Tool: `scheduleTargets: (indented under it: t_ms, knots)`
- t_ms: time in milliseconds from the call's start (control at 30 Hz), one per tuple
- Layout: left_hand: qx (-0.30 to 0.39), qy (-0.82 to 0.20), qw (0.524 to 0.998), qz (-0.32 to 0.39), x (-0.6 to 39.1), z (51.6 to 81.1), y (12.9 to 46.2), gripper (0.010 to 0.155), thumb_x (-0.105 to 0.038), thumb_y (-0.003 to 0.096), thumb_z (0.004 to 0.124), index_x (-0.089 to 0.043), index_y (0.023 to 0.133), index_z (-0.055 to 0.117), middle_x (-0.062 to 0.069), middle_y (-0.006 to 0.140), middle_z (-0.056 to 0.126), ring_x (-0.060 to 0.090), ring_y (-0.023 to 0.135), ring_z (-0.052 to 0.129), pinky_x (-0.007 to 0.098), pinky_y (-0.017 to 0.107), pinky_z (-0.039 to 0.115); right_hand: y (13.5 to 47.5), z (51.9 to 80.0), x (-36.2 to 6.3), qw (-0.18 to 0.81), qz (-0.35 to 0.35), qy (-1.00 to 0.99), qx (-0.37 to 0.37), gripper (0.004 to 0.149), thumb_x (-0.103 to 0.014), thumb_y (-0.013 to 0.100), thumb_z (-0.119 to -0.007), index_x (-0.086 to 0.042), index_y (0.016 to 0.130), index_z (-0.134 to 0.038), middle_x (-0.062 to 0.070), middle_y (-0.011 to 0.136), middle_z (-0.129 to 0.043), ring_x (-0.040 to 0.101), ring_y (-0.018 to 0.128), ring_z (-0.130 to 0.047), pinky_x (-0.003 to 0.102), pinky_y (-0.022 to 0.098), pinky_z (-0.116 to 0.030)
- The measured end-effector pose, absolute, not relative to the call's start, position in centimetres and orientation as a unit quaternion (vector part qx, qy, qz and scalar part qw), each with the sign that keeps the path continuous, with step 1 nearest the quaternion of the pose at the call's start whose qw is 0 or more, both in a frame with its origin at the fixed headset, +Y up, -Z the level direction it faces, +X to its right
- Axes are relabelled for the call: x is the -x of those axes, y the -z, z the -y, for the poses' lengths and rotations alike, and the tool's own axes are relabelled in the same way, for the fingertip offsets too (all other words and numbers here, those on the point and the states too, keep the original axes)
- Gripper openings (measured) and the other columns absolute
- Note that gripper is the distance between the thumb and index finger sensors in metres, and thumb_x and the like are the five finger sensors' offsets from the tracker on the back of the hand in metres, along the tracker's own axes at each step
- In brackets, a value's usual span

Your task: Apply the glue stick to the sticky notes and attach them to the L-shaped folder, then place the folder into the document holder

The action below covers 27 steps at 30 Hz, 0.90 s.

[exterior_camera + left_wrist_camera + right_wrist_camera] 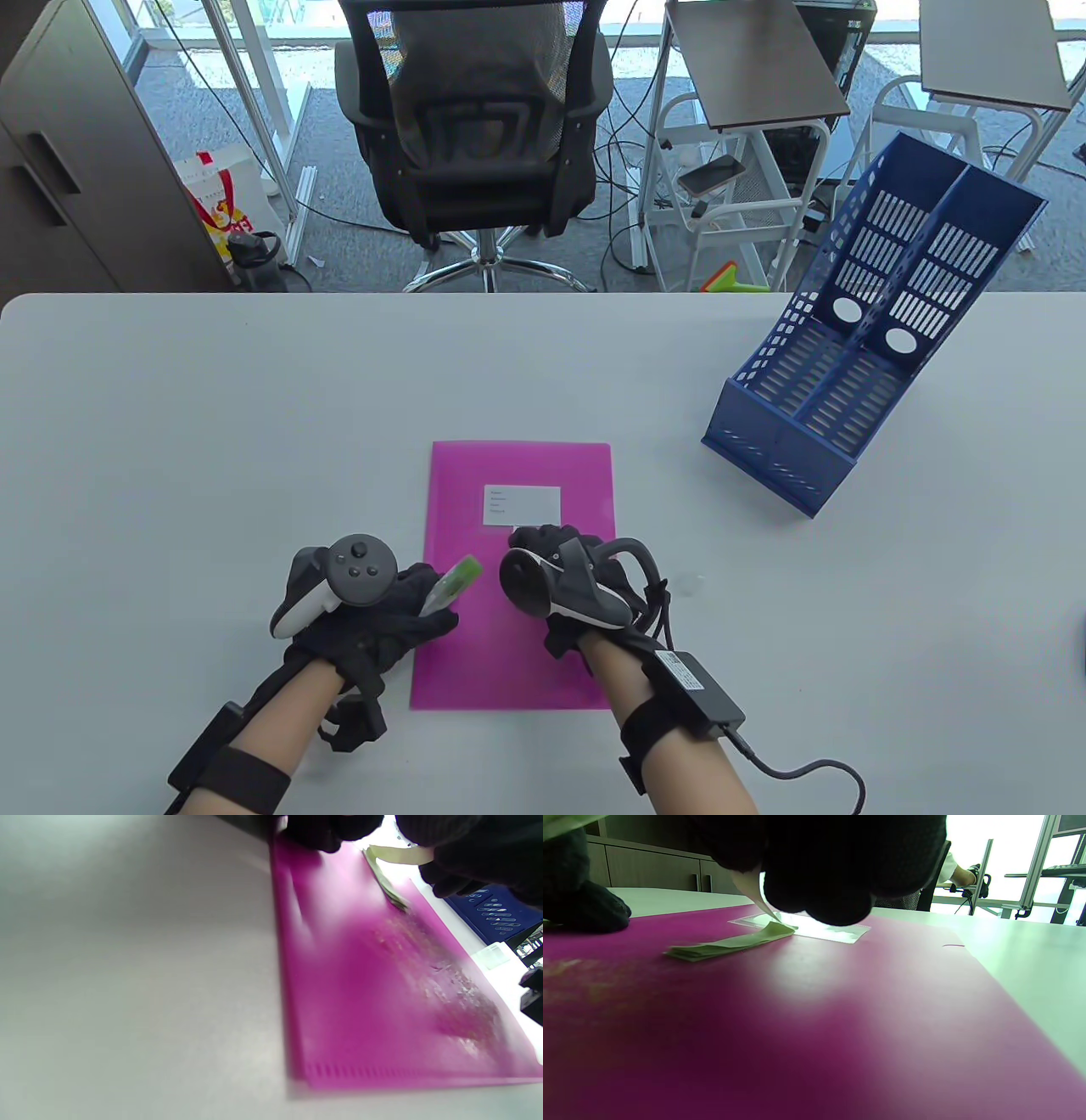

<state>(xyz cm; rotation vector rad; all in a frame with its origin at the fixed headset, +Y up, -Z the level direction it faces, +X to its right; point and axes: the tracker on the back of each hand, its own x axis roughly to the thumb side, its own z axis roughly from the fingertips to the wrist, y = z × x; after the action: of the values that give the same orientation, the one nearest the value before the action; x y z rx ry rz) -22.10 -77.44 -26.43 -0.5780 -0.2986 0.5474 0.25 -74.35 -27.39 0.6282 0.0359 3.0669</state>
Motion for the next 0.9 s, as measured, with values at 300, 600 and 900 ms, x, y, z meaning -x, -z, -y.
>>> scheduleTargets:
  t_ms: [300, 600, 900]
  knots:
    - [0.273, -0.255, 0.916, 0.146, 22.0, 77.4, 26.4, 0.052, -0.053, 0.0495, 0.071, -0.029, 0.094, 0.060, -0.014, 0.109, 0.064, 0.012, 0.109, 0.045, 0.039, 0.082, 0.037, 27.3, 75.5, 0.2, 0.004, -0.040, -0.977, -0.209, 0.033, -0.028, 0.058, -0.073, -0.023, 0.090, -0.071, 0.006, 0.082, -0.088, 0.025, 0.067, -0.093, 0.044, 0.057, -0.079]
    - [0.274, -0.259, 0.915, 0.146, 22.0, 77.4, 26.4, 0.052, -0.053, 0.0496, 0.071, -0.029, 0.094, 0.060, -0.014, 0.109, 0.064, 0.012, 0.109, 0.045, 0.039, 0.082, 0.036, 27.4, 75.7, 0.7, 0.004, -0.130, -0.970, -0.205, 0.039, -0.038, 0.059, -0.071, -0.022, 0.094, -0.074, 0.011, 0.094, -0.078, 0.033, 0.077, -0.082, 0.053, 0.064, -0.070]
    - [0.274, -0.260, 0.914, 0.145, 22.0, 77.4, 26.3, 0.052, -0.053, 0.0496, 0.071, -0.029, 0.094, 0.060, -0.014, 0.109, 0.064, 0.012, 0.109, 0.045, 0.039, 0.082, 0.036, 28.9, 75.1, 0.0, 0.070, -0.147, -0.977, -0.140, 0.043, -0.029, 0.060, -0.069, -0.026, 0.103, -0.066, 0.011, 0.090, -0.084, 0.031, 0.071, -0.089, 0.049, 0.058, -0.077]
